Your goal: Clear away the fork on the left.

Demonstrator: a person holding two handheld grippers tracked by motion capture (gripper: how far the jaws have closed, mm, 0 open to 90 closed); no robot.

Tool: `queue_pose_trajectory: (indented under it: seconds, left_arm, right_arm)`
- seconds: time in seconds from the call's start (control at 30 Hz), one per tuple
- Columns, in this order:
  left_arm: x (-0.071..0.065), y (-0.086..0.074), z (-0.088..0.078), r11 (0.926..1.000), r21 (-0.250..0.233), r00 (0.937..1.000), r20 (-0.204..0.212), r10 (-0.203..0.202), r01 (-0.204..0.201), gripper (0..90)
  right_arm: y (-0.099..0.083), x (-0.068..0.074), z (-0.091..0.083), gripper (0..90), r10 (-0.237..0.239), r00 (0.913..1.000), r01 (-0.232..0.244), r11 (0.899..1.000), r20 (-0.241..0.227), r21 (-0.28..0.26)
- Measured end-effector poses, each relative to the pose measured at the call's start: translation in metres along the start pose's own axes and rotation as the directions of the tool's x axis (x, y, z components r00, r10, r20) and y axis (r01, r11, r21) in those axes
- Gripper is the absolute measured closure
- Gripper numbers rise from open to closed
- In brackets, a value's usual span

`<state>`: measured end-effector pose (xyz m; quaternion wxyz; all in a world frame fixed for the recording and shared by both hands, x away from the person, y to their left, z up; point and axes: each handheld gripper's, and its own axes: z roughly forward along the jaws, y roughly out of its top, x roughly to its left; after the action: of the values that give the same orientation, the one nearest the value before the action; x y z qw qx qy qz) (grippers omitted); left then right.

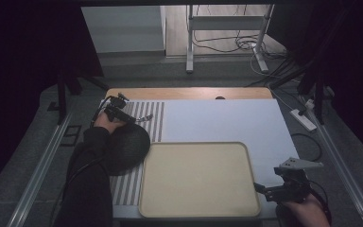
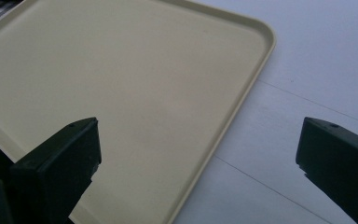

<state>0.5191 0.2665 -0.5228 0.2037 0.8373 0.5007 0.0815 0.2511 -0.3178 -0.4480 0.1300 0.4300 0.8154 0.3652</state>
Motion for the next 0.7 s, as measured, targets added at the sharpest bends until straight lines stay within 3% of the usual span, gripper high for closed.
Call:
queue_pose_trajectory:
  seconds: [0.33, 0.5, 0.6, 0.7]
  left_arm:
    - [0.009, -0.004, -0.003, 0.9999, -0.016, 1.0, -0.003, 0.001, -0.001, 52.3]
    - [0.01, -0.006, -0.006, 0.9984, 0.002, 0.9982, 0.023, 0.056, -0.056, 61.2]
    - [0.012, -0.01, -0.009, 0.9933, 0.014, 0.9918, 0.06, 0.113, -0.114, 67.4]
    - [0.014, -0.013, -0.01, 0.9915, 0.001, 0.9895, 0.064, 0.13, -0.13, 70.3]
  right_arm:
    - [0.0, 0.0, 0.0, 0.5, -0.005, 1.0, 0.005, 1.0, 0.002, 0.001]
    - [0.0, 0.001, 0.0, 0.5, -0.005, 1.0, 0.005, 1.0, 0.003, 0.001]
    - [0.0, 0.001, 0.0, 0.5, -0.008, 1.0, 0.008, 1.0, 0.005, 0.004]
    - [0.0, 0.001, 0.0, 0.5, -0.009, 1.0, 0.009, 1.0, 0.004, 0.005]
